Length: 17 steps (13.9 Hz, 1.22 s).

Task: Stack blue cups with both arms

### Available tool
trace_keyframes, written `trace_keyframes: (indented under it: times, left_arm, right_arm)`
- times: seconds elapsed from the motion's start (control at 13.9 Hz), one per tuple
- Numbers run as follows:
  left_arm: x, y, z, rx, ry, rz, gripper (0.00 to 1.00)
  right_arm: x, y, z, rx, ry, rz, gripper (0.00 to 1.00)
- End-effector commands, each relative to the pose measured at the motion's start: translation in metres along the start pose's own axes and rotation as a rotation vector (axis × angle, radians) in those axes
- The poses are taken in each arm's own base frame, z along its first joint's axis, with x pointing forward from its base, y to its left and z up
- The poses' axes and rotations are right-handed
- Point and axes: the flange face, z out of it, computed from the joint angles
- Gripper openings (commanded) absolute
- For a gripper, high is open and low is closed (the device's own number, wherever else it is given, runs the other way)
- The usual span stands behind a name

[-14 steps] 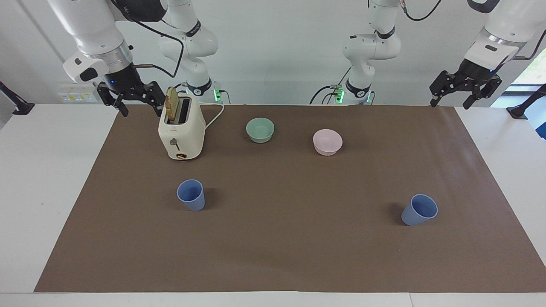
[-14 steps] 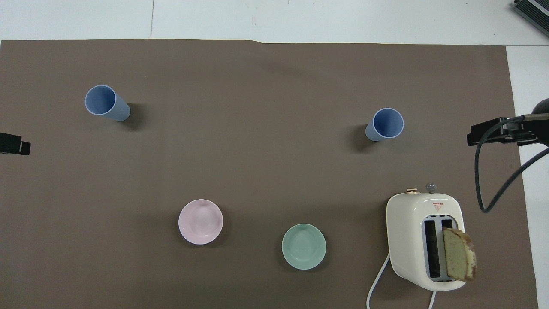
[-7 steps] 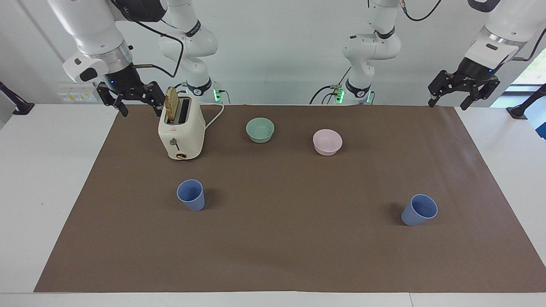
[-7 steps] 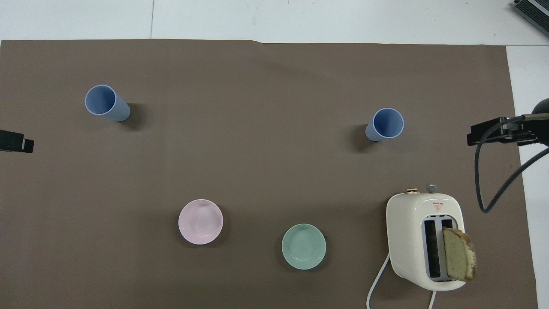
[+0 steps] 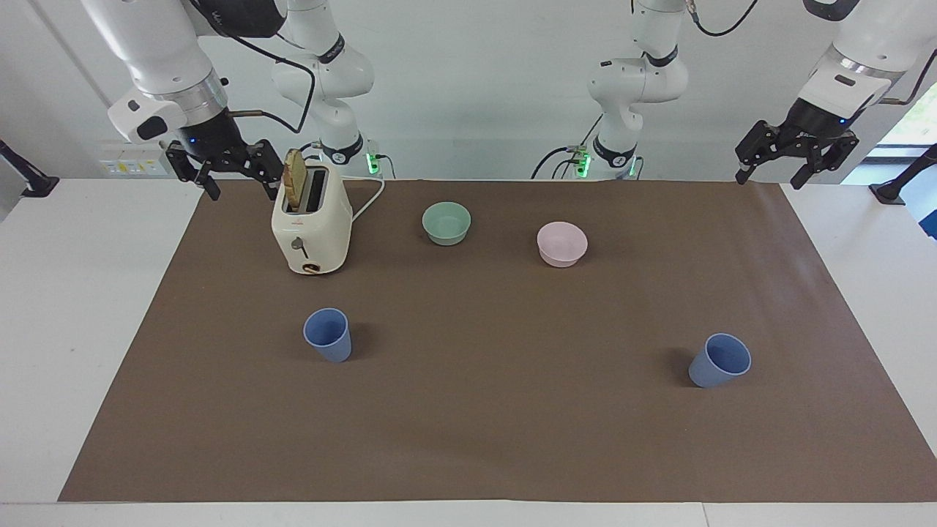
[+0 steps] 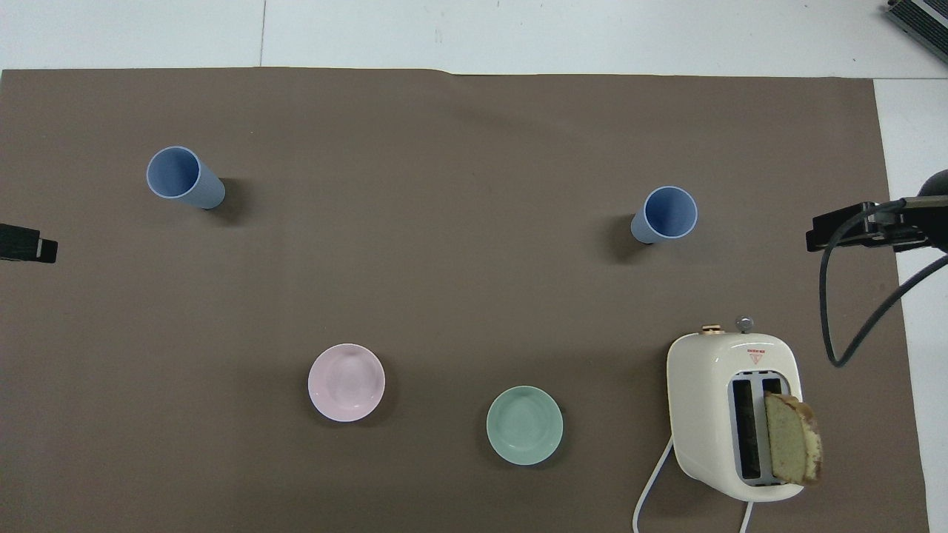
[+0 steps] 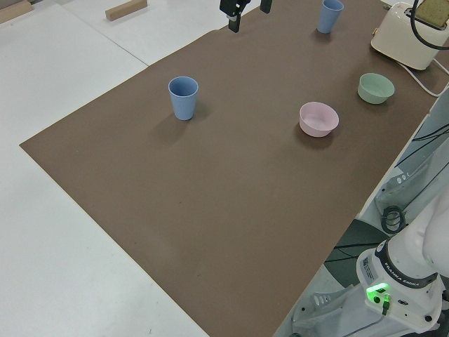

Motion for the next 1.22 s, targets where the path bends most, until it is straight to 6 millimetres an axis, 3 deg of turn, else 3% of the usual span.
trace_keyframes:
  times: [0.0, 0.72, 0.94, 1.15]
  left_arm:
    - [0.001, -0.004, -0.004, 0.003, 0.017, 0.007, 1.0]
    - [0.005, -0.004, 0.001, -0.002, 0.007, 0.005, 1.0]
    - [0.048, -0.016, 0.016, 0.009, 0.014, -0.005, 1.0]
    - [0.098, -0.038, 0.065, 0.02, 0.056, -0.028, 1.0]
  right_arm:
    - [-0.002, 0.002, -0.003, 0.016, -0.001, -0.021, 1.0]
    - [-0.002, 0.002, -0.003, 0.016, -0.001, -0.019, 1.0]
    - [-0.002, 0.002, -0.003, 0.016, -0.001, -0.021, 1.0]
    - [-0.002, 0.002, -0.003, 0.016, -0.001, -0.021, 1.0]
